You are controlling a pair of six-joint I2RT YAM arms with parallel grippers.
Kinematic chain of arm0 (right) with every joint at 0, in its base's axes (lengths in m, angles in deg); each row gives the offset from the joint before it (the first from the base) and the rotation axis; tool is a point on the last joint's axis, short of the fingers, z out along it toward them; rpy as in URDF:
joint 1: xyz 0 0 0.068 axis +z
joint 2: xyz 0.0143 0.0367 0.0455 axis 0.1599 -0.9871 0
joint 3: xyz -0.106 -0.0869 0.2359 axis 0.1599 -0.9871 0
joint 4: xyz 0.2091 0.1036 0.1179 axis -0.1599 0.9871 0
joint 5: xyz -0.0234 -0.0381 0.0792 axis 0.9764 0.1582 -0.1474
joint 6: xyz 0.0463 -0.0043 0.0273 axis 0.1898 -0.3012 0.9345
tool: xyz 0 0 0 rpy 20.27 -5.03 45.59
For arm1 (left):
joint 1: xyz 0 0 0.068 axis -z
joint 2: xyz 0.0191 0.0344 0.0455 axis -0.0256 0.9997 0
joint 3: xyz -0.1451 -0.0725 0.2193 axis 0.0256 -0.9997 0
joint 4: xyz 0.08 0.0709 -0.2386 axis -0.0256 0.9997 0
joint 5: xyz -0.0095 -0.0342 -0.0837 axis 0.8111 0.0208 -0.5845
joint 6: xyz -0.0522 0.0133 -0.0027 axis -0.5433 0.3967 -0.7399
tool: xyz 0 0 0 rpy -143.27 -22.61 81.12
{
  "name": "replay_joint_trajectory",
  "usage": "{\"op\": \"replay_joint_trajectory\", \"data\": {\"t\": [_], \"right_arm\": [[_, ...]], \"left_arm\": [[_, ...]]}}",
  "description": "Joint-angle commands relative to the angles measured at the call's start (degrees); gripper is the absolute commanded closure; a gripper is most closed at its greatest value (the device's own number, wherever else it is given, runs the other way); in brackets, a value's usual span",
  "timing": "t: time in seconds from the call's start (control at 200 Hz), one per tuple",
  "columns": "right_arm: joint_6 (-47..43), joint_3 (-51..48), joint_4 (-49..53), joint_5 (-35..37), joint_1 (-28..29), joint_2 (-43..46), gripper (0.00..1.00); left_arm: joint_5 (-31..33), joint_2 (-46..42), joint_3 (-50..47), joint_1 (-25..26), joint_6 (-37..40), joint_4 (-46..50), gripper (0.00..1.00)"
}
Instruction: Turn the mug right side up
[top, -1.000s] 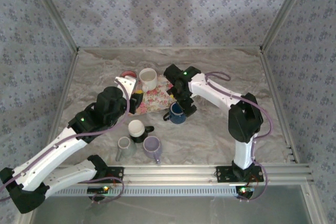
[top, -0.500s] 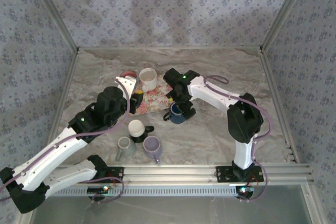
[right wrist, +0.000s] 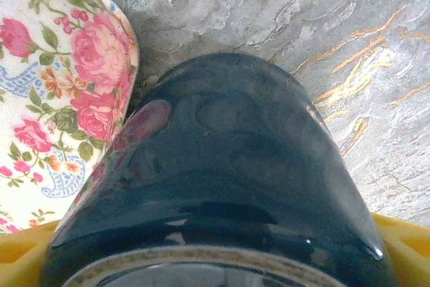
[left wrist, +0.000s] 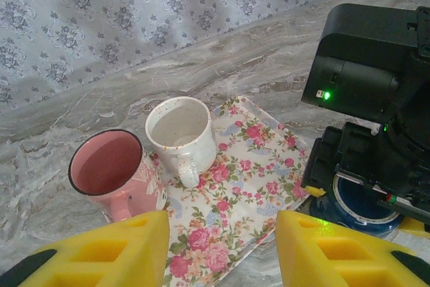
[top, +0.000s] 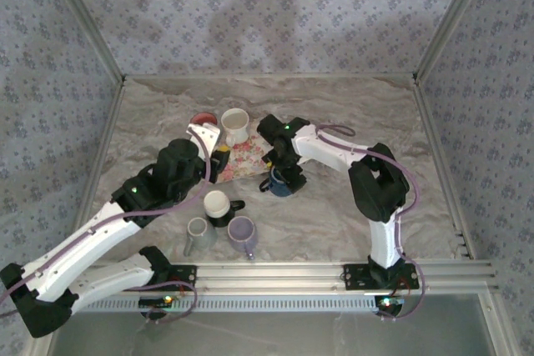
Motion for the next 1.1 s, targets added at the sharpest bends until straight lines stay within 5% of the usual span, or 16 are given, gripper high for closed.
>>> {"op": "replay_joint_trajectory", "data": {"t": [0.0,0.155,0.37,0.58,0.914,1.094], "right_arm": [[-0.1,-1.9,-0.2,1.7,0.0,-0.5,0.21],[-0.3,-2.3,0.2,3.0,0.1,0.7,0.39],[-0.4,-3.8,1.4,4.8,0.1,4.8,0.47],[-3.9,-11.7,-5.2,11.4,0.4,17.1,0.67],[-32.3,-29.3,-32.7,11.8,-0.1,43.3,0.74],[-47.3,-32.7,-42.5,1.3,-6.3,54.1,0.77]], "left_arm": [[0.9,0.1,0.1,0.4,1.1,-1.1,0.55],[0.9,0.0,-0.1,0.5,1.5,-1.1,0.55],[1.0,-0.1,-0.3,0.8,2.0,-1.3,0.55],[0.5,0.0,-0.6,1.1,1.8,-1.8,0.55],[-9.9,4.4,2.5,1.1,-2.3,1.0,0.56],[-20.2,-0.6,-1.0,0.3,-6.8,-7.0,0.45]]}}
